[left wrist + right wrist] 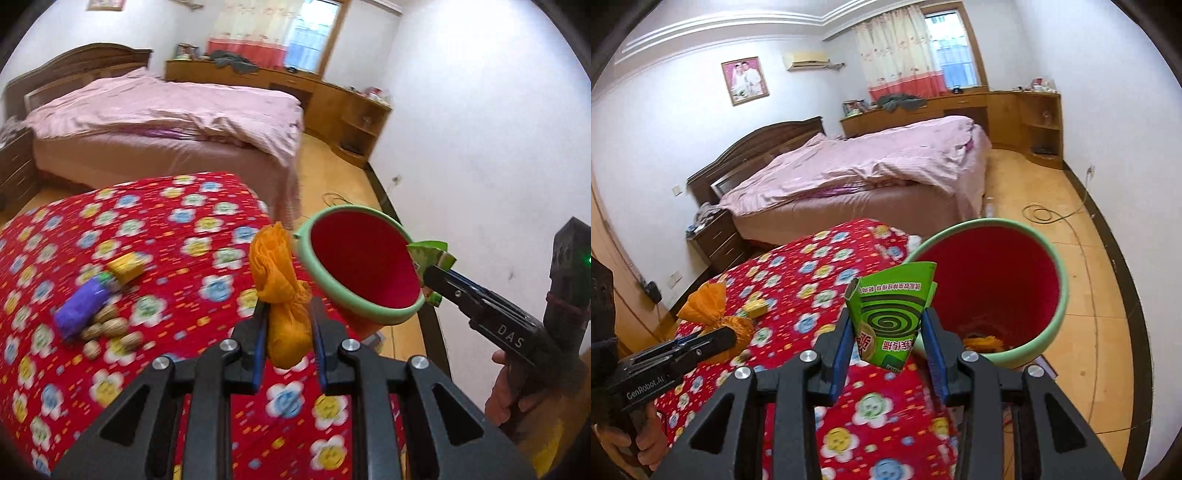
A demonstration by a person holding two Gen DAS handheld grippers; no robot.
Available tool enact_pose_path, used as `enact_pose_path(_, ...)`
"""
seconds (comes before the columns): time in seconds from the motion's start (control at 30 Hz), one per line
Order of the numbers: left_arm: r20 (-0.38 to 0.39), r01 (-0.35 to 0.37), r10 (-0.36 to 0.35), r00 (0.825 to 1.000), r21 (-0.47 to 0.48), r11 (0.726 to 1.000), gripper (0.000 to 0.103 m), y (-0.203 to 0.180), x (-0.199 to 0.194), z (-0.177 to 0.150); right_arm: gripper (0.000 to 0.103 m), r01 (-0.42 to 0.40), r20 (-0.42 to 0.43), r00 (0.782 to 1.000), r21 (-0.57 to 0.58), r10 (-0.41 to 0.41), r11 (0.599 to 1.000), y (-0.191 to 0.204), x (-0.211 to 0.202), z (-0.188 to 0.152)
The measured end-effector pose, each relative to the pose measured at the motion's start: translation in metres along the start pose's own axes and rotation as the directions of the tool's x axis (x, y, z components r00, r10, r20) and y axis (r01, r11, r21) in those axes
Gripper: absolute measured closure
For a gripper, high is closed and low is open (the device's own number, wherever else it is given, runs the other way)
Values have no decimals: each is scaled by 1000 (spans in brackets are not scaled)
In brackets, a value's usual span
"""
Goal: Collect trash
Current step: 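Carry the orange bag and green packet with both tools over the red bucket, then open the left tool to drop the orange bag while the right tool drops the packet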
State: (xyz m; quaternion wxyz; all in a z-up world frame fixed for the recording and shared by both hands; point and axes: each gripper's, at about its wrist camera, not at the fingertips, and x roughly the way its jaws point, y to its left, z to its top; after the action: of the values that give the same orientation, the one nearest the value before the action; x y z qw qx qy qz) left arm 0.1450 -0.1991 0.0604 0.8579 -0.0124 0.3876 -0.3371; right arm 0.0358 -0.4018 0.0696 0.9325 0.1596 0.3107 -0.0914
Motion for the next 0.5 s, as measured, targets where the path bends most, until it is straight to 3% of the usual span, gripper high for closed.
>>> enact_pose_path(0.27, -61, 70, -66, 996, 53, 996, 83, -39, 71, 24, 64, 59, -18, 998, 56, -58, 997, -52, 23, 14)
enact_pose_path(0.5, -119, 79, -70, 990, 80, 994, 82, -61, 122, 30, 64, 80, -69, 995, 115, -73, 990, -97, 56, 15)
